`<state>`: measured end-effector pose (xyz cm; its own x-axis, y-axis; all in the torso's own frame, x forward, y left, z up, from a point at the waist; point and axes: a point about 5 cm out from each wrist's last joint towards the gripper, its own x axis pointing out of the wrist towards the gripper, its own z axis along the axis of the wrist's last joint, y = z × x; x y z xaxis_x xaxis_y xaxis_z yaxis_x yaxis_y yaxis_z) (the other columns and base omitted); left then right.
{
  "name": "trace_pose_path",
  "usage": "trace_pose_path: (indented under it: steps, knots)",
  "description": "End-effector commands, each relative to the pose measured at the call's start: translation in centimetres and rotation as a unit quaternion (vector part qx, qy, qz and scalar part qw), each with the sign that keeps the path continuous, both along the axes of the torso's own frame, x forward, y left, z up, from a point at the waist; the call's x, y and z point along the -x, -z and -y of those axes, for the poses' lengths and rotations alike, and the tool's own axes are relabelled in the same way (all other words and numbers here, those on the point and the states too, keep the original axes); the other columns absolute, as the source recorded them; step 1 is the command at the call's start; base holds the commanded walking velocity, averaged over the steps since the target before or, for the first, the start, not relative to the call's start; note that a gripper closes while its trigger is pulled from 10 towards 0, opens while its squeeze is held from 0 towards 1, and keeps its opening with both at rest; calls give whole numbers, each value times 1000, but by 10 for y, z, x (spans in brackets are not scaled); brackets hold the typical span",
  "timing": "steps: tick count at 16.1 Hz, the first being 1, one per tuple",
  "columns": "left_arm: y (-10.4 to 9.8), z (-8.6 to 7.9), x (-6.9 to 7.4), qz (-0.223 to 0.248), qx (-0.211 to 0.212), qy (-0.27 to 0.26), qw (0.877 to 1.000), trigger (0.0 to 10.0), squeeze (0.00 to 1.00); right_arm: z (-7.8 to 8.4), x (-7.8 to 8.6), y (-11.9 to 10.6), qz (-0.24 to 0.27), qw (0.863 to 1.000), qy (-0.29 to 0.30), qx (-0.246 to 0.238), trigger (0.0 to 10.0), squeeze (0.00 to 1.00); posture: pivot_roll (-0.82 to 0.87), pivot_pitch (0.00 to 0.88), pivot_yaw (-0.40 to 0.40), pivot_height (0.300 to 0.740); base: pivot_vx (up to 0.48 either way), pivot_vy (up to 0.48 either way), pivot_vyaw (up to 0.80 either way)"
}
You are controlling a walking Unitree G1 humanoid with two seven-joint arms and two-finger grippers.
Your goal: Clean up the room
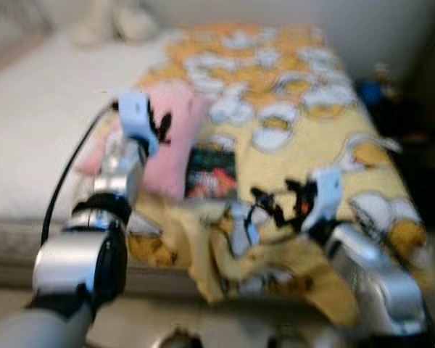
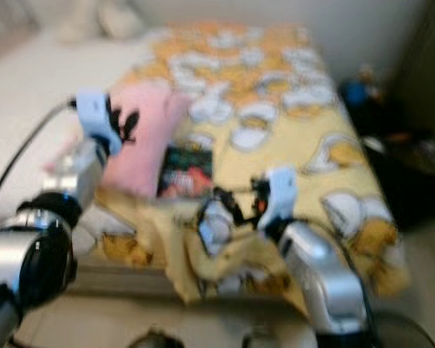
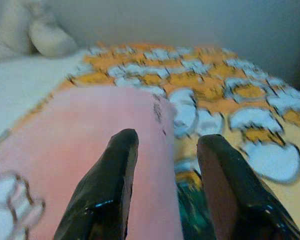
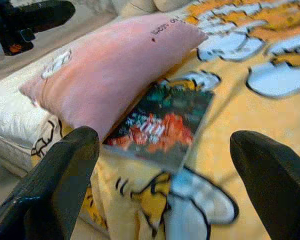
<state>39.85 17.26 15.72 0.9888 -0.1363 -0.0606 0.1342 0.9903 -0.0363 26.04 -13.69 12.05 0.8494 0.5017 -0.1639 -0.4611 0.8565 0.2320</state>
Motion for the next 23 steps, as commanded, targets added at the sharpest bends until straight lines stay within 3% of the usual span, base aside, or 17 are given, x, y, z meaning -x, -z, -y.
trace_pose_path:
  steps: [1, 5, 7, 8, 9, 10, 12, 14, 16, 17, 18, 21, 22, 23]
  knots:
    - [-2, -5, 0, 3, 5, -17, 1000, 10000, 0, -2, 1, -7, 11, 1000, -2, 4, 10000, 408, -255, 62, 96, 732, 0, 0, 0]
    - [-15, -15, 2, 67, -25, -13, 997, 10000, 0, 3, 2, -1, 5, 1000, 29, 7, 10000, 412, -237, 66, 102, 732, 0, 0, 0]
    - [-33, -16, 10, 152, -82, 6, 985, 10000, 0, 21, -6, 1, 26, 990, 135, 34, 10000, 404, -202, 49, 99, 732, 0, 0, 0]
    - [-49, -8, 21, 208, -76, 17, 975, 10000, 20, 24, -9, 0, 54, 985, 148, 68, 10000, 396, -182, 38, 96, 732, 0, 0, 0]
    - [-50, -3, 29, 214, -86, 27, 973, 10000, 1000, 22, -12, 0, 51, 985, 159, 53, 10000, 392, -173, 34, 91, 732, 0, 0, 0]
    - [-45, -5, 29, 201, -66, 21, 977, 10000, 1000, 21, -16, 0, 49, 984, 164, 48, 10000, 388, -158, 25, 83, 732, 0, 0, 0]
    - [-36, -15, 29, 180, -51, 3, 982, 10000, 1000, 16, -22, -1, 53, 984, 160, 54, 10000, 0, -142, 10, 73, 732, 0, 0, 0]
    - [-23, -10, 39, 153, -38, 11, 987, 10000, 1000, 11, -29, -7, 73, 982, 165, 49, 10000, 0, -131, 0, 71, 732, 0, 0, 0]
    - [-6, 14, 61, 129, -9, 41, 991, 10000, 1000, 7, -33, -15, 116, 975, 175, 66, 10000, 0, -126, 0, 68, 732, 0, 240, 0]
    - [-4, 17, 61, 123, 2, 40, 992, 10000, 0, 5, -34, -16, 119, 975, 177, 65, 10000, 0, -125, 0, 66, 732, 0, 480, 0]
    - [-3, 25, 61, 118, 15, 49, 992, 10000, 0, 0, -36, -15, 117, 976, 178, 55, 10000, 0, -123, 0, 67, 732, 0, 480, 0]
    - [-1, 27, 63, 95, 8, 48, 994, 10000, 0, -1, -39, -14, 123, 974, 182, 49, 10000, 0, -127, 0, 68, 732, 0, 480, 0]
    - [-2, 26, 62, 98, -1, 44, 994, 10000, 0, 0, -40, -15, 126, 973, 188, 48, 10000, 0, -131, 0, 69, 732, 0, 480, 0]
    - [-1, 27, 59, 94, -42, 40, 994, 10000, 0, 2, -41, -16, 132, 971, 194, 50, 10000, 0, -138, 0, 71, 732, 0, 0, 0]
